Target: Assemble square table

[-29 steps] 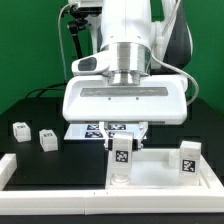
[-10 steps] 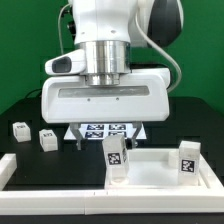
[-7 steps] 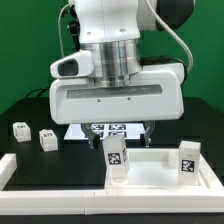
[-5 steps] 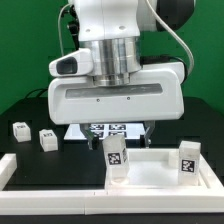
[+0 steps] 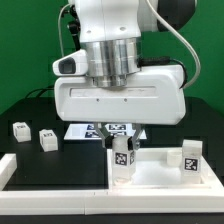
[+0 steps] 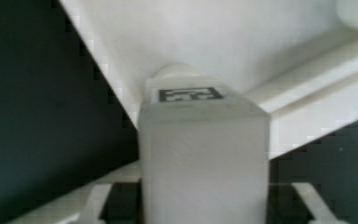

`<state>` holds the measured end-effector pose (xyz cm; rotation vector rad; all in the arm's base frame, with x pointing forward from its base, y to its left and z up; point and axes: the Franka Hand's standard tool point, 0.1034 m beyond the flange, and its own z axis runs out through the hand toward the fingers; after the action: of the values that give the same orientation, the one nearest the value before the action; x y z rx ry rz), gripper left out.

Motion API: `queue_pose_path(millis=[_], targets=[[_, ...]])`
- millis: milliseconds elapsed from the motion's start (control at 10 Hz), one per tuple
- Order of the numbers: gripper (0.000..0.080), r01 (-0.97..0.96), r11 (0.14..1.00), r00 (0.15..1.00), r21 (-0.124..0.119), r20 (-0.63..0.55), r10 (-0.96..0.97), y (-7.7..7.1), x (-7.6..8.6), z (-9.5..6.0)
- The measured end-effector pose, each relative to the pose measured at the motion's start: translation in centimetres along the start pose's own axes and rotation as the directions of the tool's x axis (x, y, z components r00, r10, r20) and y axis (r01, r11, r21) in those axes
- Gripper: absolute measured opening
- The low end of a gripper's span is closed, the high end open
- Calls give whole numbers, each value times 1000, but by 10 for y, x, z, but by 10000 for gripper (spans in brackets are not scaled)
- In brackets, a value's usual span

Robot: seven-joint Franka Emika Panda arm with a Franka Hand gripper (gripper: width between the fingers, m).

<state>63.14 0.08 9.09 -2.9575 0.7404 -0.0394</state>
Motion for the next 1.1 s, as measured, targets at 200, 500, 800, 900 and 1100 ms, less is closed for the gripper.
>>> queue_pose_path(millis=[200, 500, 800, 900, 1100], targets=[[289, -91, 996, 996, -1, 0, 91, 1, 0, 0], [289, -530, 846, 848, 50, 43, 529, 14, 7, 2], [291, -777, 628, 628, 44, 102, 771, 13, 4, 3], [291, -828, 559, 560, 34, 106, 822, 13, 3, 3], [291, -853, 521, 521, 28, 106, 847, 14, 3, 3]])
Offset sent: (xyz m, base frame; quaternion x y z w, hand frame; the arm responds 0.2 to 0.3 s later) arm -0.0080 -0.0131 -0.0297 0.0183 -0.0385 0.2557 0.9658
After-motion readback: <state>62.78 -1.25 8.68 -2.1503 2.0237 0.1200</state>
